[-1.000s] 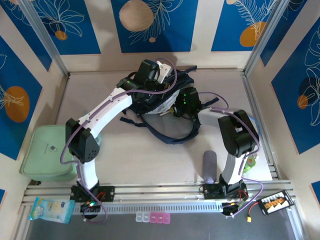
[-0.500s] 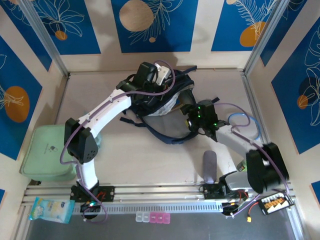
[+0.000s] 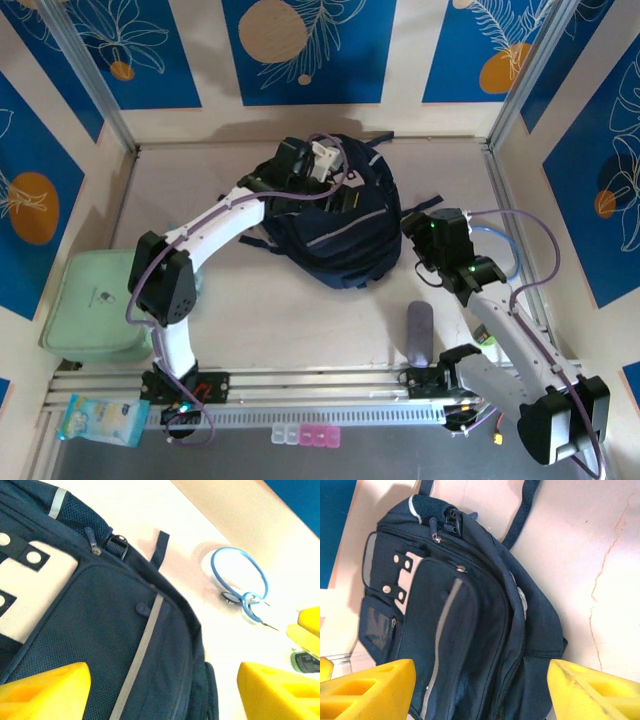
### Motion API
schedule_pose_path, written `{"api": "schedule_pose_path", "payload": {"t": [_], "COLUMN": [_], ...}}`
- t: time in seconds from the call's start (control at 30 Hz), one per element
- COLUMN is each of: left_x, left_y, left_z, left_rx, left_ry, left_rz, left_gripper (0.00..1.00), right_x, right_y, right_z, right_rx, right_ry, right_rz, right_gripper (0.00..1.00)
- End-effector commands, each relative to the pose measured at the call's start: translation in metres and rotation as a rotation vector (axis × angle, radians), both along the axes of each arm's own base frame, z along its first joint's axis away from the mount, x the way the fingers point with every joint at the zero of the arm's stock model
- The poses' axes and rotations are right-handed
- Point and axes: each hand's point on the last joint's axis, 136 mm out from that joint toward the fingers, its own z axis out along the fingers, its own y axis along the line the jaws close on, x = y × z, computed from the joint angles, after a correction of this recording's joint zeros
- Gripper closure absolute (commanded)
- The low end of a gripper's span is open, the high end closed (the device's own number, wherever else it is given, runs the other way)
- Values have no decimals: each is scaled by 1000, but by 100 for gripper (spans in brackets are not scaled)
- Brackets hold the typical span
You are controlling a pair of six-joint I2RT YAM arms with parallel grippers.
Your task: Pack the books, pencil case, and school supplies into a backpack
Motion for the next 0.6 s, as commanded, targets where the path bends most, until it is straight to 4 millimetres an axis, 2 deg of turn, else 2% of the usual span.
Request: {"api": "schedule_pose_path", "payload": {"t": [0.0, 0.1, 0.23, 0.3, 0.4, 0.57], "left_x": [16, 32, 39, 35, 32, 35], "left_y": [24, 71, 156, 186, 208, 221], "left_z": [-11, -26, -78, -96, -113, -131], "left_rx": [-80, -116, -91, -86, -77, -47], "left_ry": [81, 160, 323, 383, 436, 497], "left_rz": [75, 247, 551, 642, 699, 698], "left_gripper": [18, 16, 16, 17, 19, 25], "right_x": [4, 9, 8, 5, 1, -15], "right_y": [8, 27, 45, 45, 44, 45], "right_z": [0, -14, -41, -50, -57, -66], "right_rx": [-57, -47, -70, -104, -124, -148], "right_ry": [19, 82, 202, 237, 264, 321], "right_rz": [89, 187, 264, 264, 260, 280], "right_gripper": [29, 29, 31, 31, 31, 31]}}
